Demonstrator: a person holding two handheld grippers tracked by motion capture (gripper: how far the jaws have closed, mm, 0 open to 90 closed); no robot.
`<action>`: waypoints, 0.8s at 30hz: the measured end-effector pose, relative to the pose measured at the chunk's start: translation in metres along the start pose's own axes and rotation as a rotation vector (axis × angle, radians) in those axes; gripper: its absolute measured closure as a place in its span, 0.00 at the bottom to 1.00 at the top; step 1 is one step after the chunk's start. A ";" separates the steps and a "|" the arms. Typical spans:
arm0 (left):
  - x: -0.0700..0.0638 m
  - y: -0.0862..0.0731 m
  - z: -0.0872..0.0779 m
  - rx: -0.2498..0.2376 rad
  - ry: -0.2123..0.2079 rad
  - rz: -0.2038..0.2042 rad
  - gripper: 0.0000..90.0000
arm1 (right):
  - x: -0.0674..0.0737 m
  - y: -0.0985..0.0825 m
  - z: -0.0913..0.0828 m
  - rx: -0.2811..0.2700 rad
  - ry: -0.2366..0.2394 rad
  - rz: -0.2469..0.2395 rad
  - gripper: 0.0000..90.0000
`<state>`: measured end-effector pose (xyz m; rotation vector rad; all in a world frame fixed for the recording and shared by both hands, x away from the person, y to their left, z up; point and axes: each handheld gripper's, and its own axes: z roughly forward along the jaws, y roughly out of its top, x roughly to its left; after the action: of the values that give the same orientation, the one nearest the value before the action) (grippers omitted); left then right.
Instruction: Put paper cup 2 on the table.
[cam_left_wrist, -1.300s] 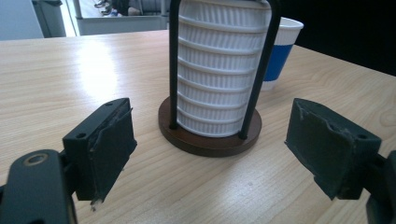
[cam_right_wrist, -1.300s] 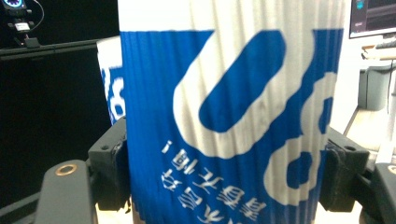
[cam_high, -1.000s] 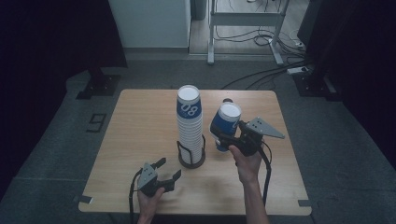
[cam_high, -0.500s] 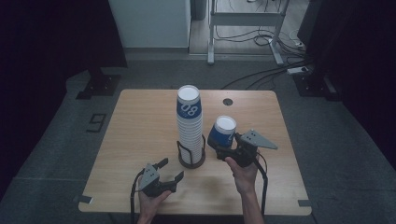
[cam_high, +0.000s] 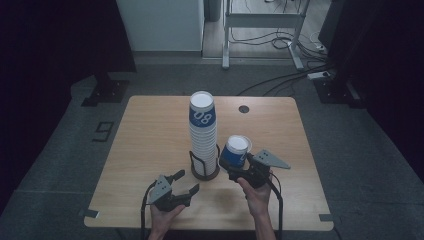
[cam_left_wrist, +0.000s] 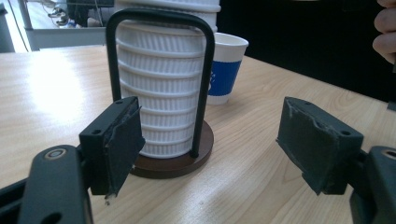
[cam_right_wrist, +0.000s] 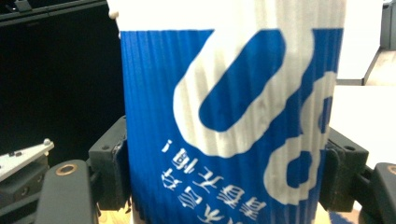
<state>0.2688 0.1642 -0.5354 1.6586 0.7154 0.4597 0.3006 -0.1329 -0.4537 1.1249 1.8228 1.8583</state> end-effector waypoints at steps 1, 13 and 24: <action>-0.001 0.000 0.001 -0.007 -0.005 -0.008 0.24 | 0.001 -0.003 0.001 0.003 0.000 -0.002 0.24; -0.015 0.001 0.009 -0.013 -0.059 0.039 0.38 | 0.008 -0.025 0.004 -0.004 0.023 0.040 0.24; -0.021 0.001 0.016 -0.028 -0.087 0.057 0.49 | 0.014 -0.046 0.001 -0.012 0.049 0.115 0.25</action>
<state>0.2642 0.1377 -0.5361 1.6658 0.5970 0.4333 0.2783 -0.1158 -0.4928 1.2138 1.8054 1.9741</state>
